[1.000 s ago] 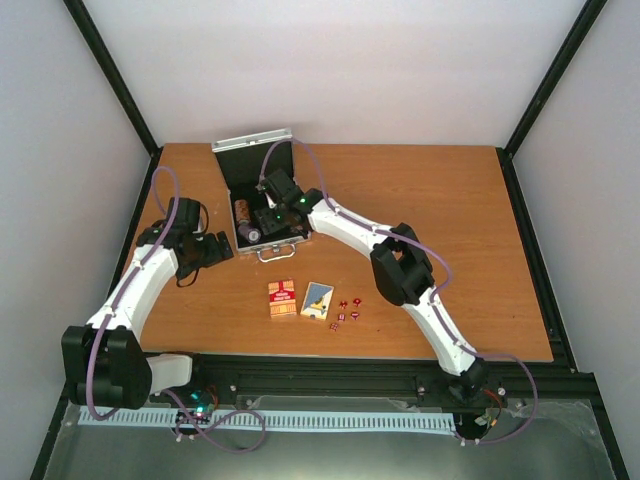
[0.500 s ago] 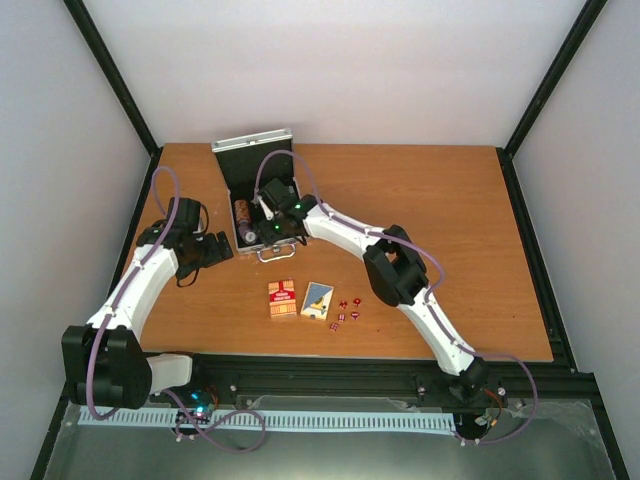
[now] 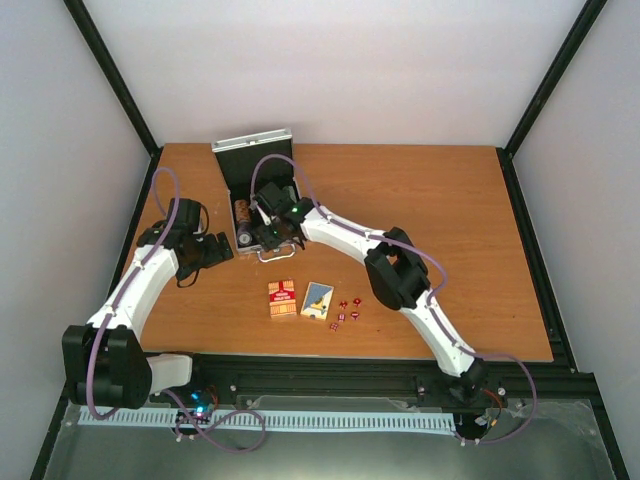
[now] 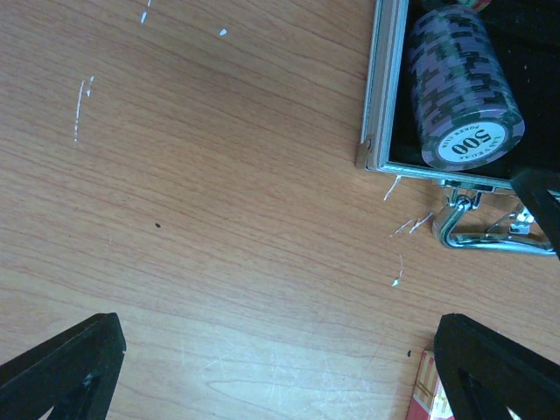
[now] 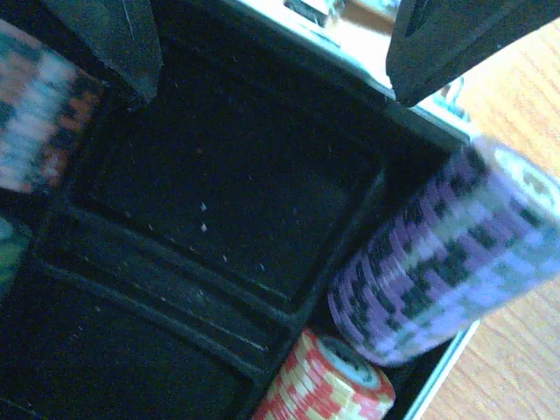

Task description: Pack up texas hold em set

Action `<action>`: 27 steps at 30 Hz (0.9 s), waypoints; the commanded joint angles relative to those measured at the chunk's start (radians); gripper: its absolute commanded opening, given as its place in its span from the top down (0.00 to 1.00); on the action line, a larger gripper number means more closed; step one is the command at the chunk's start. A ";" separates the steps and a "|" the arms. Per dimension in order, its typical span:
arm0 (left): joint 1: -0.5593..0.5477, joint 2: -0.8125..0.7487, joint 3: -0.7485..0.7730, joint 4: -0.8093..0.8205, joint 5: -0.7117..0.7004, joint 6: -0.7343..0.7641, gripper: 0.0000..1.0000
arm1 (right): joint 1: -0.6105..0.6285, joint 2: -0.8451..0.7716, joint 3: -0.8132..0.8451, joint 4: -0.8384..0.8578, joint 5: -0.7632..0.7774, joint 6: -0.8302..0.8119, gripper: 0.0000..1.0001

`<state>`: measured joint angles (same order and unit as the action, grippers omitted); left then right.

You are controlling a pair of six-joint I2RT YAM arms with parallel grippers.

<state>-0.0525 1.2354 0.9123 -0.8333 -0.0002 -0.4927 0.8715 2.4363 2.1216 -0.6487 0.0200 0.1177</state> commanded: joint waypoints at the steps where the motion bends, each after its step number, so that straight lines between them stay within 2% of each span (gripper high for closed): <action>1: 0.003 0.011 0.012 0.013 0.004 -0.013 0.00 | 0.001 -0.145 -0.097 -0.033 0.012 -0.056 0.28; 8: 0.003 0.026 0.015 0.022 0.015 -0.021 0.00 | 0.000 -0.232 -0.244 0.074 -0.247 -0.060 0.28; 14: 0.002 0.024 0.010 0.019 0.008 -0.017 0.00 | -0.011 -0.156 -0.176 0.126 -0.359 -0.031 0.28; 21: 0.003 0.023 0.005 0.015 0.000 -0.014 0.00 | -0.015 -0.038 -0.042 0.141 -0.319 0.002 0.28; 27: 0.003 0.024 0.003 0.004 -0.008 -0.004 0.00 | -0.020 0.059 0.049 0.140 -0.179 0.026 0.28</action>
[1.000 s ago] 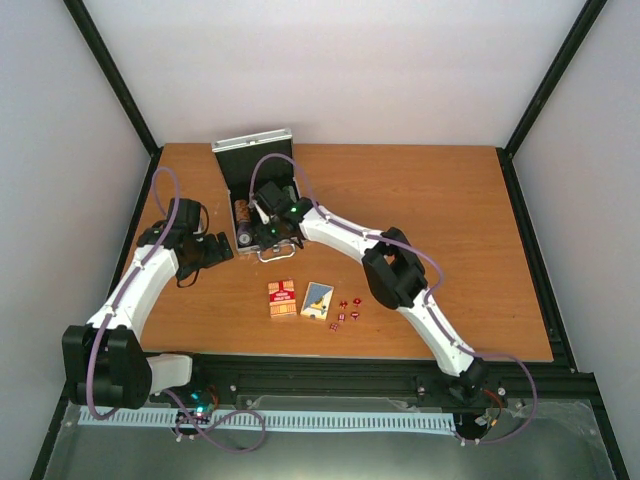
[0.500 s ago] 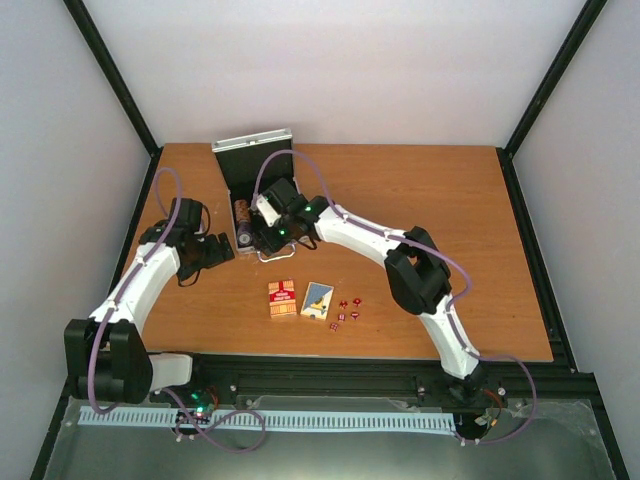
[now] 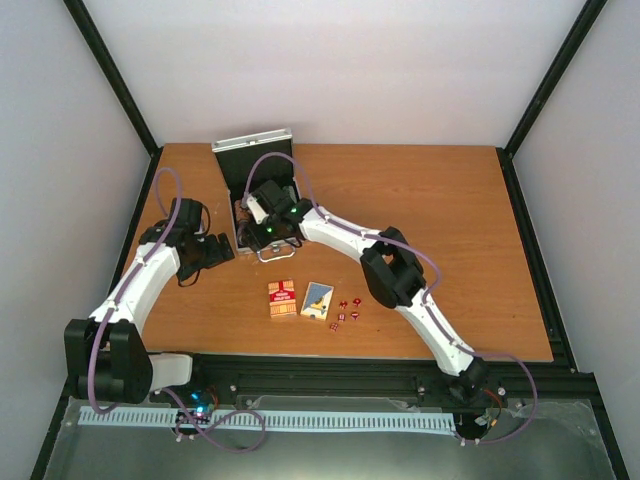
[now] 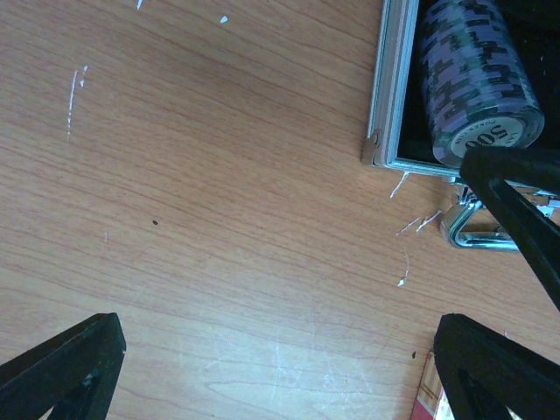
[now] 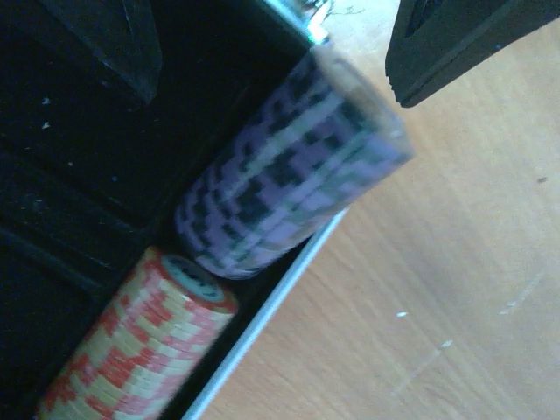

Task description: Pack up texas hold em set

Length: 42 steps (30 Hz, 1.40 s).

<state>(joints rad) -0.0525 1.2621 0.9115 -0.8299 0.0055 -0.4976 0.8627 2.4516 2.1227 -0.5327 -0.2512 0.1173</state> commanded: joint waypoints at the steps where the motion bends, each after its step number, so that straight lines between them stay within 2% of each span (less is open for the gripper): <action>1: 0.003 -0.003 0.004 -0.002 -0.015 0.005 0.00 | -0.013 0.050 0.047 0.040 0.106 0.034 0.28; 7: 0.003 0.010 -0.002 -0.005 -0.013 0.014 0.00 | -0.014 0.064 0.022 0.145 0.197 0.063 0.28; 13: 0.002 0.025 0.007 -0.002 -0.007 0.019 0.00 | -0.014 0.039 -0.015 0.205 0.186 0.088 0.28; 18: 0.002 0.035 0.025 -0.003 -0.006 0.025 0.00 | -0.014 -0.027 -0.037 0.110 0.153 0.061 0.25; 23: 0.003 0.058 0.068 -0.013 0.001 0.035 0.00 | -0.014 -0.151 -0.085 0.006 0.212 0.044 0.20; 28: 0.002 0.079 0.111 -0.015 -0.001 0.047 0.00 | -0.017 -0.244 -0.100 -0.156 0.351 0.054 0.01; 36: 0.003 0.142 0.165 0.004 0.064 0.039 0.00 | -0.025 -0.376 -0.270 -0.363 0.385 0.059 0.00; 42: 0.003 0.146 0.157 -0.034 0.086 0.033 0.00 | -0.002 -0.524 -0.527 -0.347 0.334 0.141 0.00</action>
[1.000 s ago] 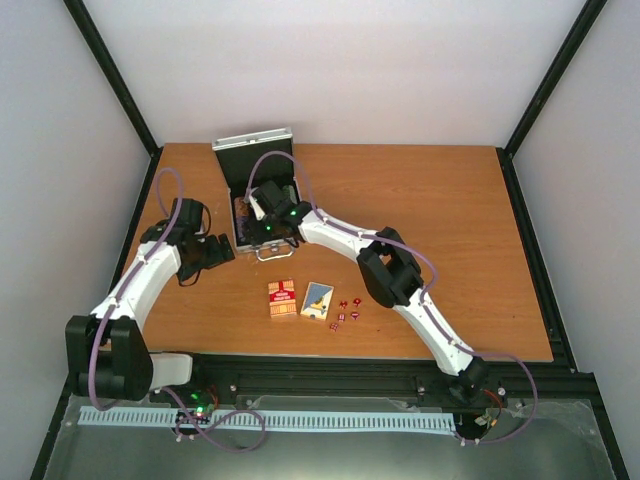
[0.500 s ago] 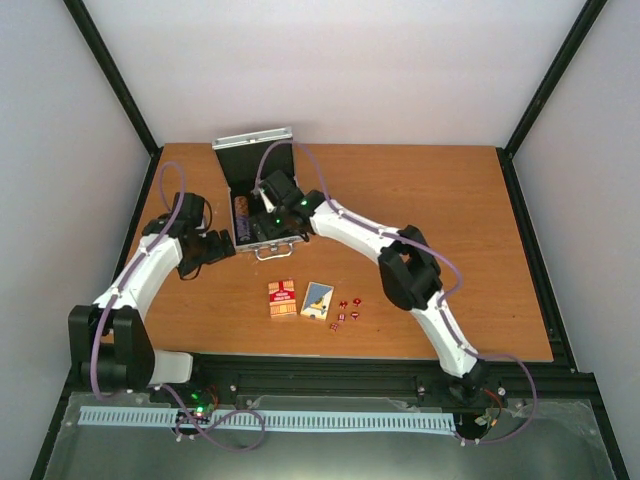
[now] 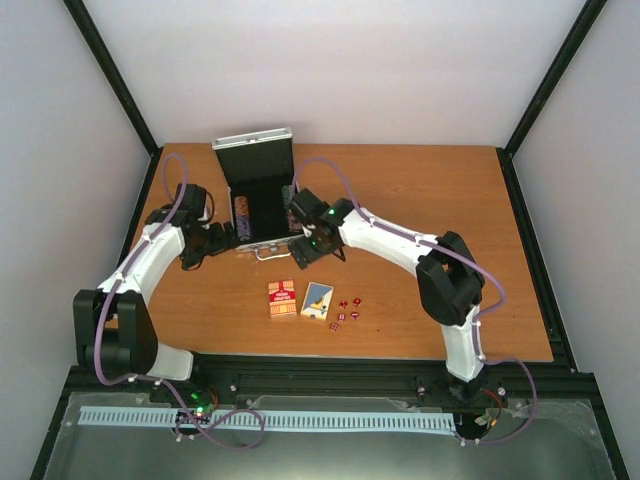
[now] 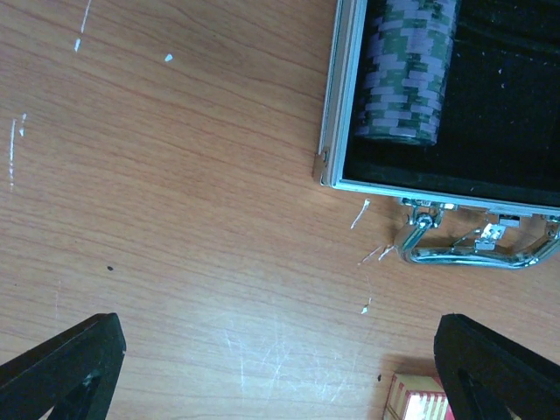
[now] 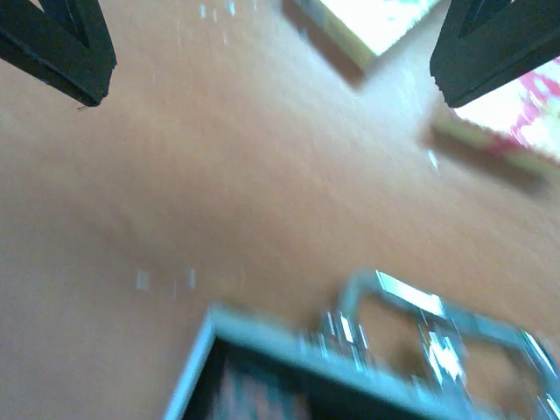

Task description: Pack up texas hold em set

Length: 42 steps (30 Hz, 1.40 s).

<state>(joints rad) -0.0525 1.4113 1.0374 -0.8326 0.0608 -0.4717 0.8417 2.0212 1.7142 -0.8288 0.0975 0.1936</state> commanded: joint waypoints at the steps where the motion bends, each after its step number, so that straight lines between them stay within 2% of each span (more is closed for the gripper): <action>1: 0.002 -0.008 0.036 -0.044 0.029 0.008 0.00 | 0.031 -0.112 -0.144 -0.045 -0.015 0.083 0.00; 7: 0.003 -0.052 0.132 -0.179 -0.016 0.003 0.00 | 0.123 -0.141 -0.214 -0.020 -0.046 0.203 0.00; 10: 0.003 -0.100 0.144 -0.212 0.053 0.014 0.01 | 0.143 -0.148 -0.221 -0.016 -0.021 0.265 0.00; 13: -0.017 -0.174 0.071 -0.204 0.145 0.010 0.07 | 0.137 -0.174 -0.209 -0.044 0.120 0.322 0.00; 16: -0.091 -0.243 -0.025 -0.182 0.170 -0.025 0.07 | 0.089 -0.184 -0.151 -0.108 0.235 0.362 0.00; 22: -0.261 -0.302 -0.130 -0.105 0.161 -0.149 0.08 | -0.073 -0.219 -0.070 -0.115 0.177 0.318 0.00; 26: -0.356 -0.240 -0.140 -0.035 0.122 -0.203 0.07 | -0.172 -0.181 -0.014 -0.154 0.098 0.257 0.00; 29: -0.431 -0.152 -0.116 -0.004 0.084 -0.236 0.02 | -0.219 -0.175 -0.015 -0.158 0.059 0.205 0.00; 33: -0.522 -0.015 -0.057 0.006 0.029 -0.276 0.01 | -0.286 -0.165 -0.039 -0.156 -0.023 0.151 0.00; 42: -0.598 0.220 0.069 -0.021 -0.004 -0.296 0.00 | -0.360 -0.207 -0.176 -0.092 -0.146 0.109 0.00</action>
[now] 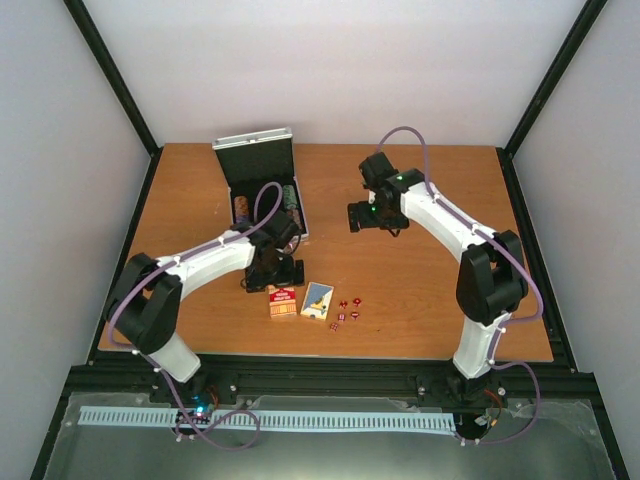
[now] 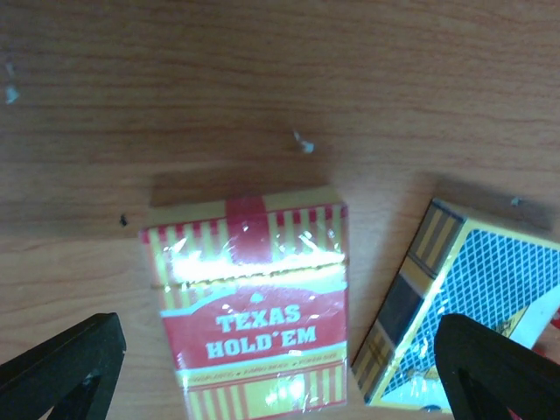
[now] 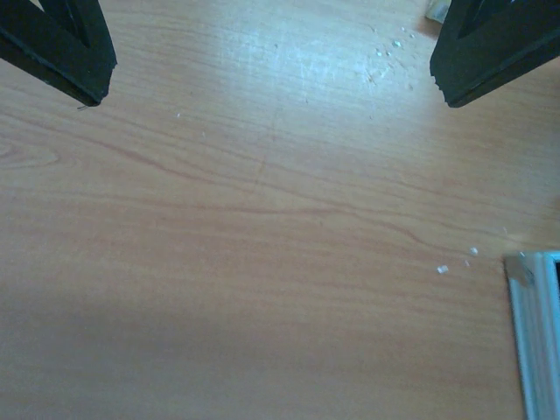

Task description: Pack up texas hold em set

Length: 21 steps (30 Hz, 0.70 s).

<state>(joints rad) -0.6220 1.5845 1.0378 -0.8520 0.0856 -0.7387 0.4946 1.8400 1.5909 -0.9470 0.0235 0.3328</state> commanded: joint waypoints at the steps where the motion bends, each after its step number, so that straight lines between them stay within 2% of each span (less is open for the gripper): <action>1: -0.034 0.065 0.075 -0.004 -0.028 -0.028 0.00 | -0.017 -0.030 -0.068 0.035 -0.083 -0.028 0.00; 7: -0.065 0.123 0.082 -0.019 -0.044 -0.037 0.00 | -0.040 -0.064 -0.159 0.073 -0.131 -0.033 0.00; 21: -0.065 0.080 0.060 -0.074 -0.095 -0.041 0.00 | -0.054 -0.107 -0.257 0.112 -0.173 -0.068 0.00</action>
<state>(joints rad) -0.6781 1.6814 1.0939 -0.8989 0.0139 -0.7567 0.4519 1.7557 1.3521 -0.8574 -0.1284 0.2859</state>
